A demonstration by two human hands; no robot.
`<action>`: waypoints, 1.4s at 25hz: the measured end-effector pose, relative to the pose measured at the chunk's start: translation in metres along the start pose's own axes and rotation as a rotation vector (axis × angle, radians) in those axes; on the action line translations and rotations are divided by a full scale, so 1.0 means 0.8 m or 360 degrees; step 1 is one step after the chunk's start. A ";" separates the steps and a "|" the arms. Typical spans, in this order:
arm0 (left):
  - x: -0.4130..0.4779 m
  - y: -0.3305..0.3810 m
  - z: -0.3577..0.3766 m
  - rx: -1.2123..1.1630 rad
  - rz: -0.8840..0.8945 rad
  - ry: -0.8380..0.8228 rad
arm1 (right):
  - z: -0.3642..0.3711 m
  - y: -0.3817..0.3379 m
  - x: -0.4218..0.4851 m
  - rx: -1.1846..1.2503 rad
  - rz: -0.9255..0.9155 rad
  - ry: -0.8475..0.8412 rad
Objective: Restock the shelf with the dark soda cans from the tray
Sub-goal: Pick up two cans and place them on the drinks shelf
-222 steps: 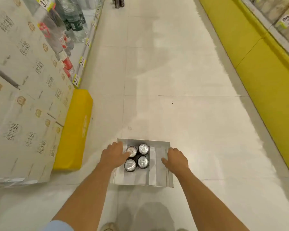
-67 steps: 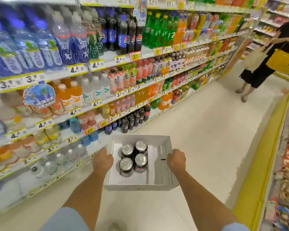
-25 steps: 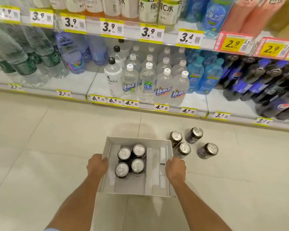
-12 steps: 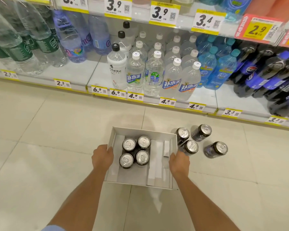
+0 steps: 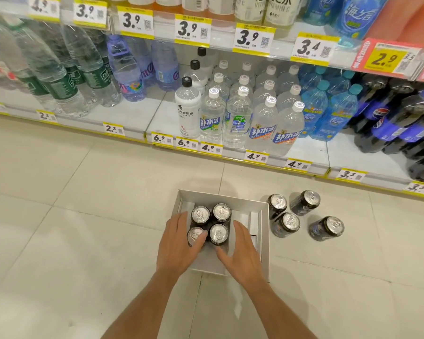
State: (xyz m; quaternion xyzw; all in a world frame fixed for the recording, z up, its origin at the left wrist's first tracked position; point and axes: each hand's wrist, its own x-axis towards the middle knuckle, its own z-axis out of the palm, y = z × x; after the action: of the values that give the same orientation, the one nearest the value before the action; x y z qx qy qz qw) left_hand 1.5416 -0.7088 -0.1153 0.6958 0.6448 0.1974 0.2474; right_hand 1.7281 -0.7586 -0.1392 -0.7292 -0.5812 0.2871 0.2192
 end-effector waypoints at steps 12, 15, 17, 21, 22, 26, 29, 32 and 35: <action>0.035 -0.030 0.047 0.0012 -0.0317 -0.0563 | 0.052 0.000 0.045 0.0190 0.0345 -0.0102; 0.031 -0.024 0.043 -0.0030 -0.0302 -0.0518 | 0.047 -0.001 0.045 0.0170 0.0343 -0.0073; 0.029 -0.017 0.032 -0.0056 -0.0336 -0.0481 | 0.034 -0.010 0.043 0.0200 0.0331 -0.0053; 0.031 0.029 -0.018 -0.0378 -0.0344 -0.0427 | -0.038 -0.046 0.037 0.0217 0.0215 0.0018; 0.032 0.053 -0.040 -0.0456 -0.0347 -0.0425 | -0.067 -0.060 0.036 0.0250 0.0185 0.0042; 0.051 0.181 -0.147 -0.0656 -0.0214 -0.0376 | -0.218 -0.128 0.028 0.0421 0.0058 0.0230; 0.062 0.314 -0.247 -0.0791 -0.0109 -0.0378 | -0.371 -0.198 0.011 0.0464 -0.0007 0.0404; 0.060 0.464 -0.364 -0.0868 0.0037 -0.0441 | -0.543 -0.284 -0.019 0.0443 -0.0095 0.0507; 0.061 0.600 -0.472 -0.0929 0.0131 -0.0421 | -0.700 -0.364 -0.048 0.0438 -0.0172 0.0588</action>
State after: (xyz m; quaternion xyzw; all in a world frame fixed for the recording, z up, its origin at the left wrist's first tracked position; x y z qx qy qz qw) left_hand 1.7057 -0.6482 0.4723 0.6405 0.4944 0.2918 0.5100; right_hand 1.8888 -0.7215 0.4713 -0.7003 -0.5249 0.2132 0.4343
